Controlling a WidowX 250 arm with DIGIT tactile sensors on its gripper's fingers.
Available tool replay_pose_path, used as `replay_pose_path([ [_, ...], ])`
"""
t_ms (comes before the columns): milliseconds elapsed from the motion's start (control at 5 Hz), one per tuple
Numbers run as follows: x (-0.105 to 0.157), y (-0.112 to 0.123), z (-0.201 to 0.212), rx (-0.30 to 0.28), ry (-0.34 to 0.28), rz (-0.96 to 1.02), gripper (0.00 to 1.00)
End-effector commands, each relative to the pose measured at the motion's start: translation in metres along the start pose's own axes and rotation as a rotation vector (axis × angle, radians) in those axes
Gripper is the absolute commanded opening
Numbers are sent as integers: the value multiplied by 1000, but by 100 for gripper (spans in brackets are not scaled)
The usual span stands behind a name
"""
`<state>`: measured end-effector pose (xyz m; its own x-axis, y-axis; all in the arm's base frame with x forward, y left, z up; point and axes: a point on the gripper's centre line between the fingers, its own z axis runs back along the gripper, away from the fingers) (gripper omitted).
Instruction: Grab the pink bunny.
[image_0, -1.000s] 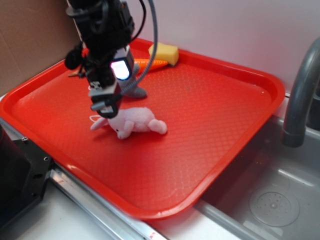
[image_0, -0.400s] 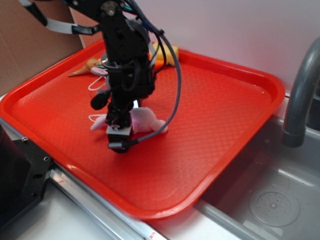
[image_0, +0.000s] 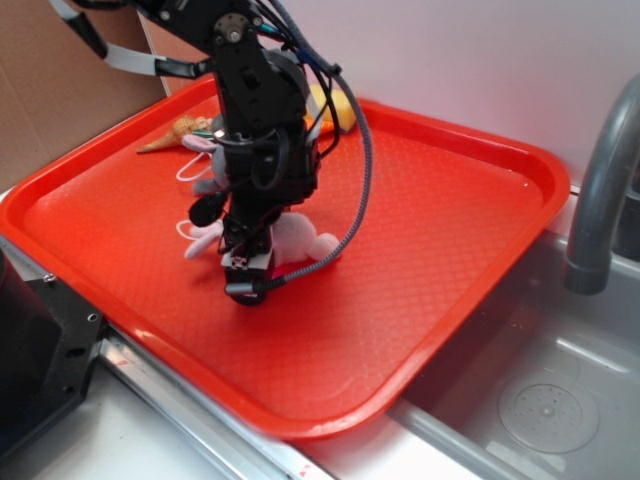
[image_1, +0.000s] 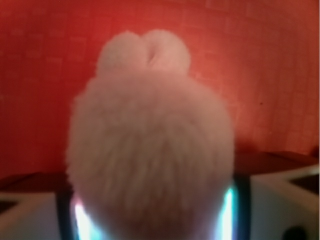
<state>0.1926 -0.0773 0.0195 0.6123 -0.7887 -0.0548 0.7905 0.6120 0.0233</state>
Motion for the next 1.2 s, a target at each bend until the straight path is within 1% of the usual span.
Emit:
replay_pose_path([
  [0,-7,23,62,-49,-17,386,0],
  [200,-17,41,111,-65,-66,635,0],
  [400,-34,41,159,-43,-149,884,0],
  [600,-46,32,196,17,-211,977,0],
  [800,-50,31,201,59,-226,974,0],
  [1000,-55,35,200,2,-171,900,9],
])
